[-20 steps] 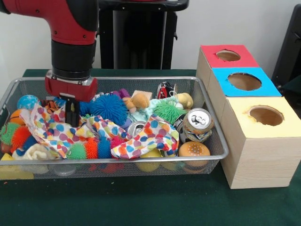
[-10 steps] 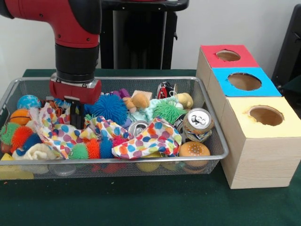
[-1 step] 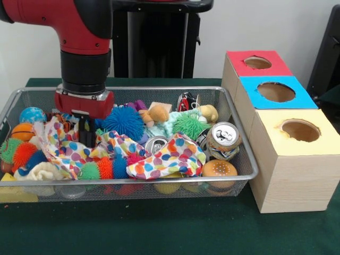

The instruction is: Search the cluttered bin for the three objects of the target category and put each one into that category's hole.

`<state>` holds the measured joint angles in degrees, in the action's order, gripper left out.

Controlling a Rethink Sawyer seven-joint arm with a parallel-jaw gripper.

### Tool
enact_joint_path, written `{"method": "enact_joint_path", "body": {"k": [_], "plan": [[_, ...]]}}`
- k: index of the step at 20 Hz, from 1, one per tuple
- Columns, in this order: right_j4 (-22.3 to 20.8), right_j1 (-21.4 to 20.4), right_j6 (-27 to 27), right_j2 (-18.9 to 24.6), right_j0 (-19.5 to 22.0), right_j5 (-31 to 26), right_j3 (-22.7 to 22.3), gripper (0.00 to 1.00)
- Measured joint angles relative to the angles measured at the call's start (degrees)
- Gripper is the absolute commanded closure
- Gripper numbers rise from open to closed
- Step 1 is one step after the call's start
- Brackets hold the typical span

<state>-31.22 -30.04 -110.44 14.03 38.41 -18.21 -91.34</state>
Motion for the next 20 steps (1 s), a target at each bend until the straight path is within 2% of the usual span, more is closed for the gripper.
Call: {"method": "enact_joint_path", "body": {"k": [7,20], "plan": [[0.0,0.3,0.0,1.2,1.8,0.0,0.3,0.00],[-0.2,1.0,0.0,2.7,1.8,0.0,0.8,0.00]]}}
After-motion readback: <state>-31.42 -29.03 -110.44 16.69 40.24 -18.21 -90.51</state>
